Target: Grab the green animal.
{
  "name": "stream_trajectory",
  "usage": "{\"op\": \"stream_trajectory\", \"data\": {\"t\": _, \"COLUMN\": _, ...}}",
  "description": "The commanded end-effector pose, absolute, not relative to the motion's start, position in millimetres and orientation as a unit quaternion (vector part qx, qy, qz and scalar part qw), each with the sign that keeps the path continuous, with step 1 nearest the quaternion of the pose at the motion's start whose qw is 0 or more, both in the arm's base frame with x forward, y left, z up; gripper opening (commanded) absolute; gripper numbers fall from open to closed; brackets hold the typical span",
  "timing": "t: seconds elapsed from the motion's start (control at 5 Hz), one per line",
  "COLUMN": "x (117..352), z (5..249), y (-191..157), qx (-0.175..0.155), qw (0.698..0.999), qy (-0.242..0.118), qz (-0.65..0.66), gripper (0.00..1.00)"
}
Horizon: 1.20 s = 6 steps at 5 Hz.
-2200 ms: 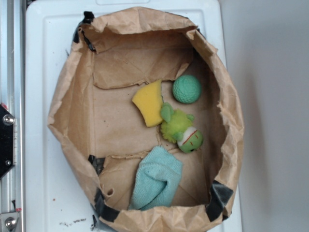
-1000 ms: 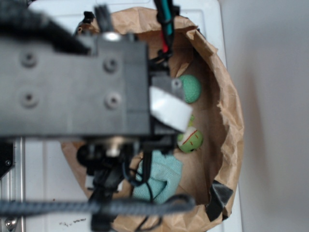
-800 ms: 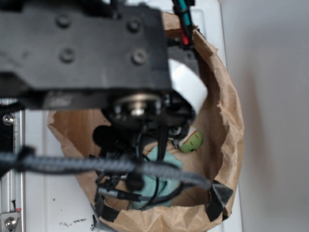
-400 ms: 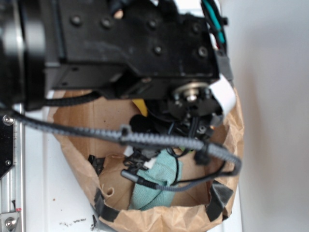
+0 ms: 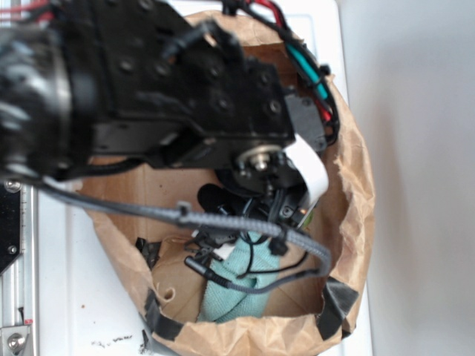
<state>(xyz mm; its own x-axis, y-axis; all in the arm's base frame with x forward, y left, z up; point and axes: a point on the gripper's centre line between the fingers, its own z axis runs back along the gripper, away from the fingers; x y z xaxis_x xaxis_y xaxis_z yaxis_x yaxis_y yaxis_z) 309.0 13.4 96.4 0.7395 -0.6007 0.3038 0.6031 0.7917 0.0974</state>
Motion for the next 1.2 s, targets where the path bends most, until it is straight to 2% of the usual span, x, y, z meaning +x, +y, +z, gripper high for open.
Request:
{"op": "stream_trajectory", "data": {"t": 0.0, "x": 324, "z": 69, "y": 10, "qx": 0.036, "qw": 0.914, "qy": -0.158, "qz": -0.371, "gripper": 1.0}}
{"op": "stream_trajectory", "data": {"t": 0.6, "x": 349, "z": 36, "y": 10, "qx": 0.062, "qw": 0.913, "qy": -0.151, "qz": -0.375, "gripper": 1.0}}
{"op": "stream_trajectory", "data": {"t": 0.8, "x": 354, "z": 33, "y": 10, "qx": 0.063, "qw": 0.916, "qy": -0.147, "qz": -0.368, "gripper": 0.52}}
{"op": "stream_trajectory", "data": {"t": 1.0, "x": 353, "z": 33, "y": 12, "qx": 0.062, "qw": 0.919, "qy": -0.144, "qz": -0.361, "gripper": 0.0}}
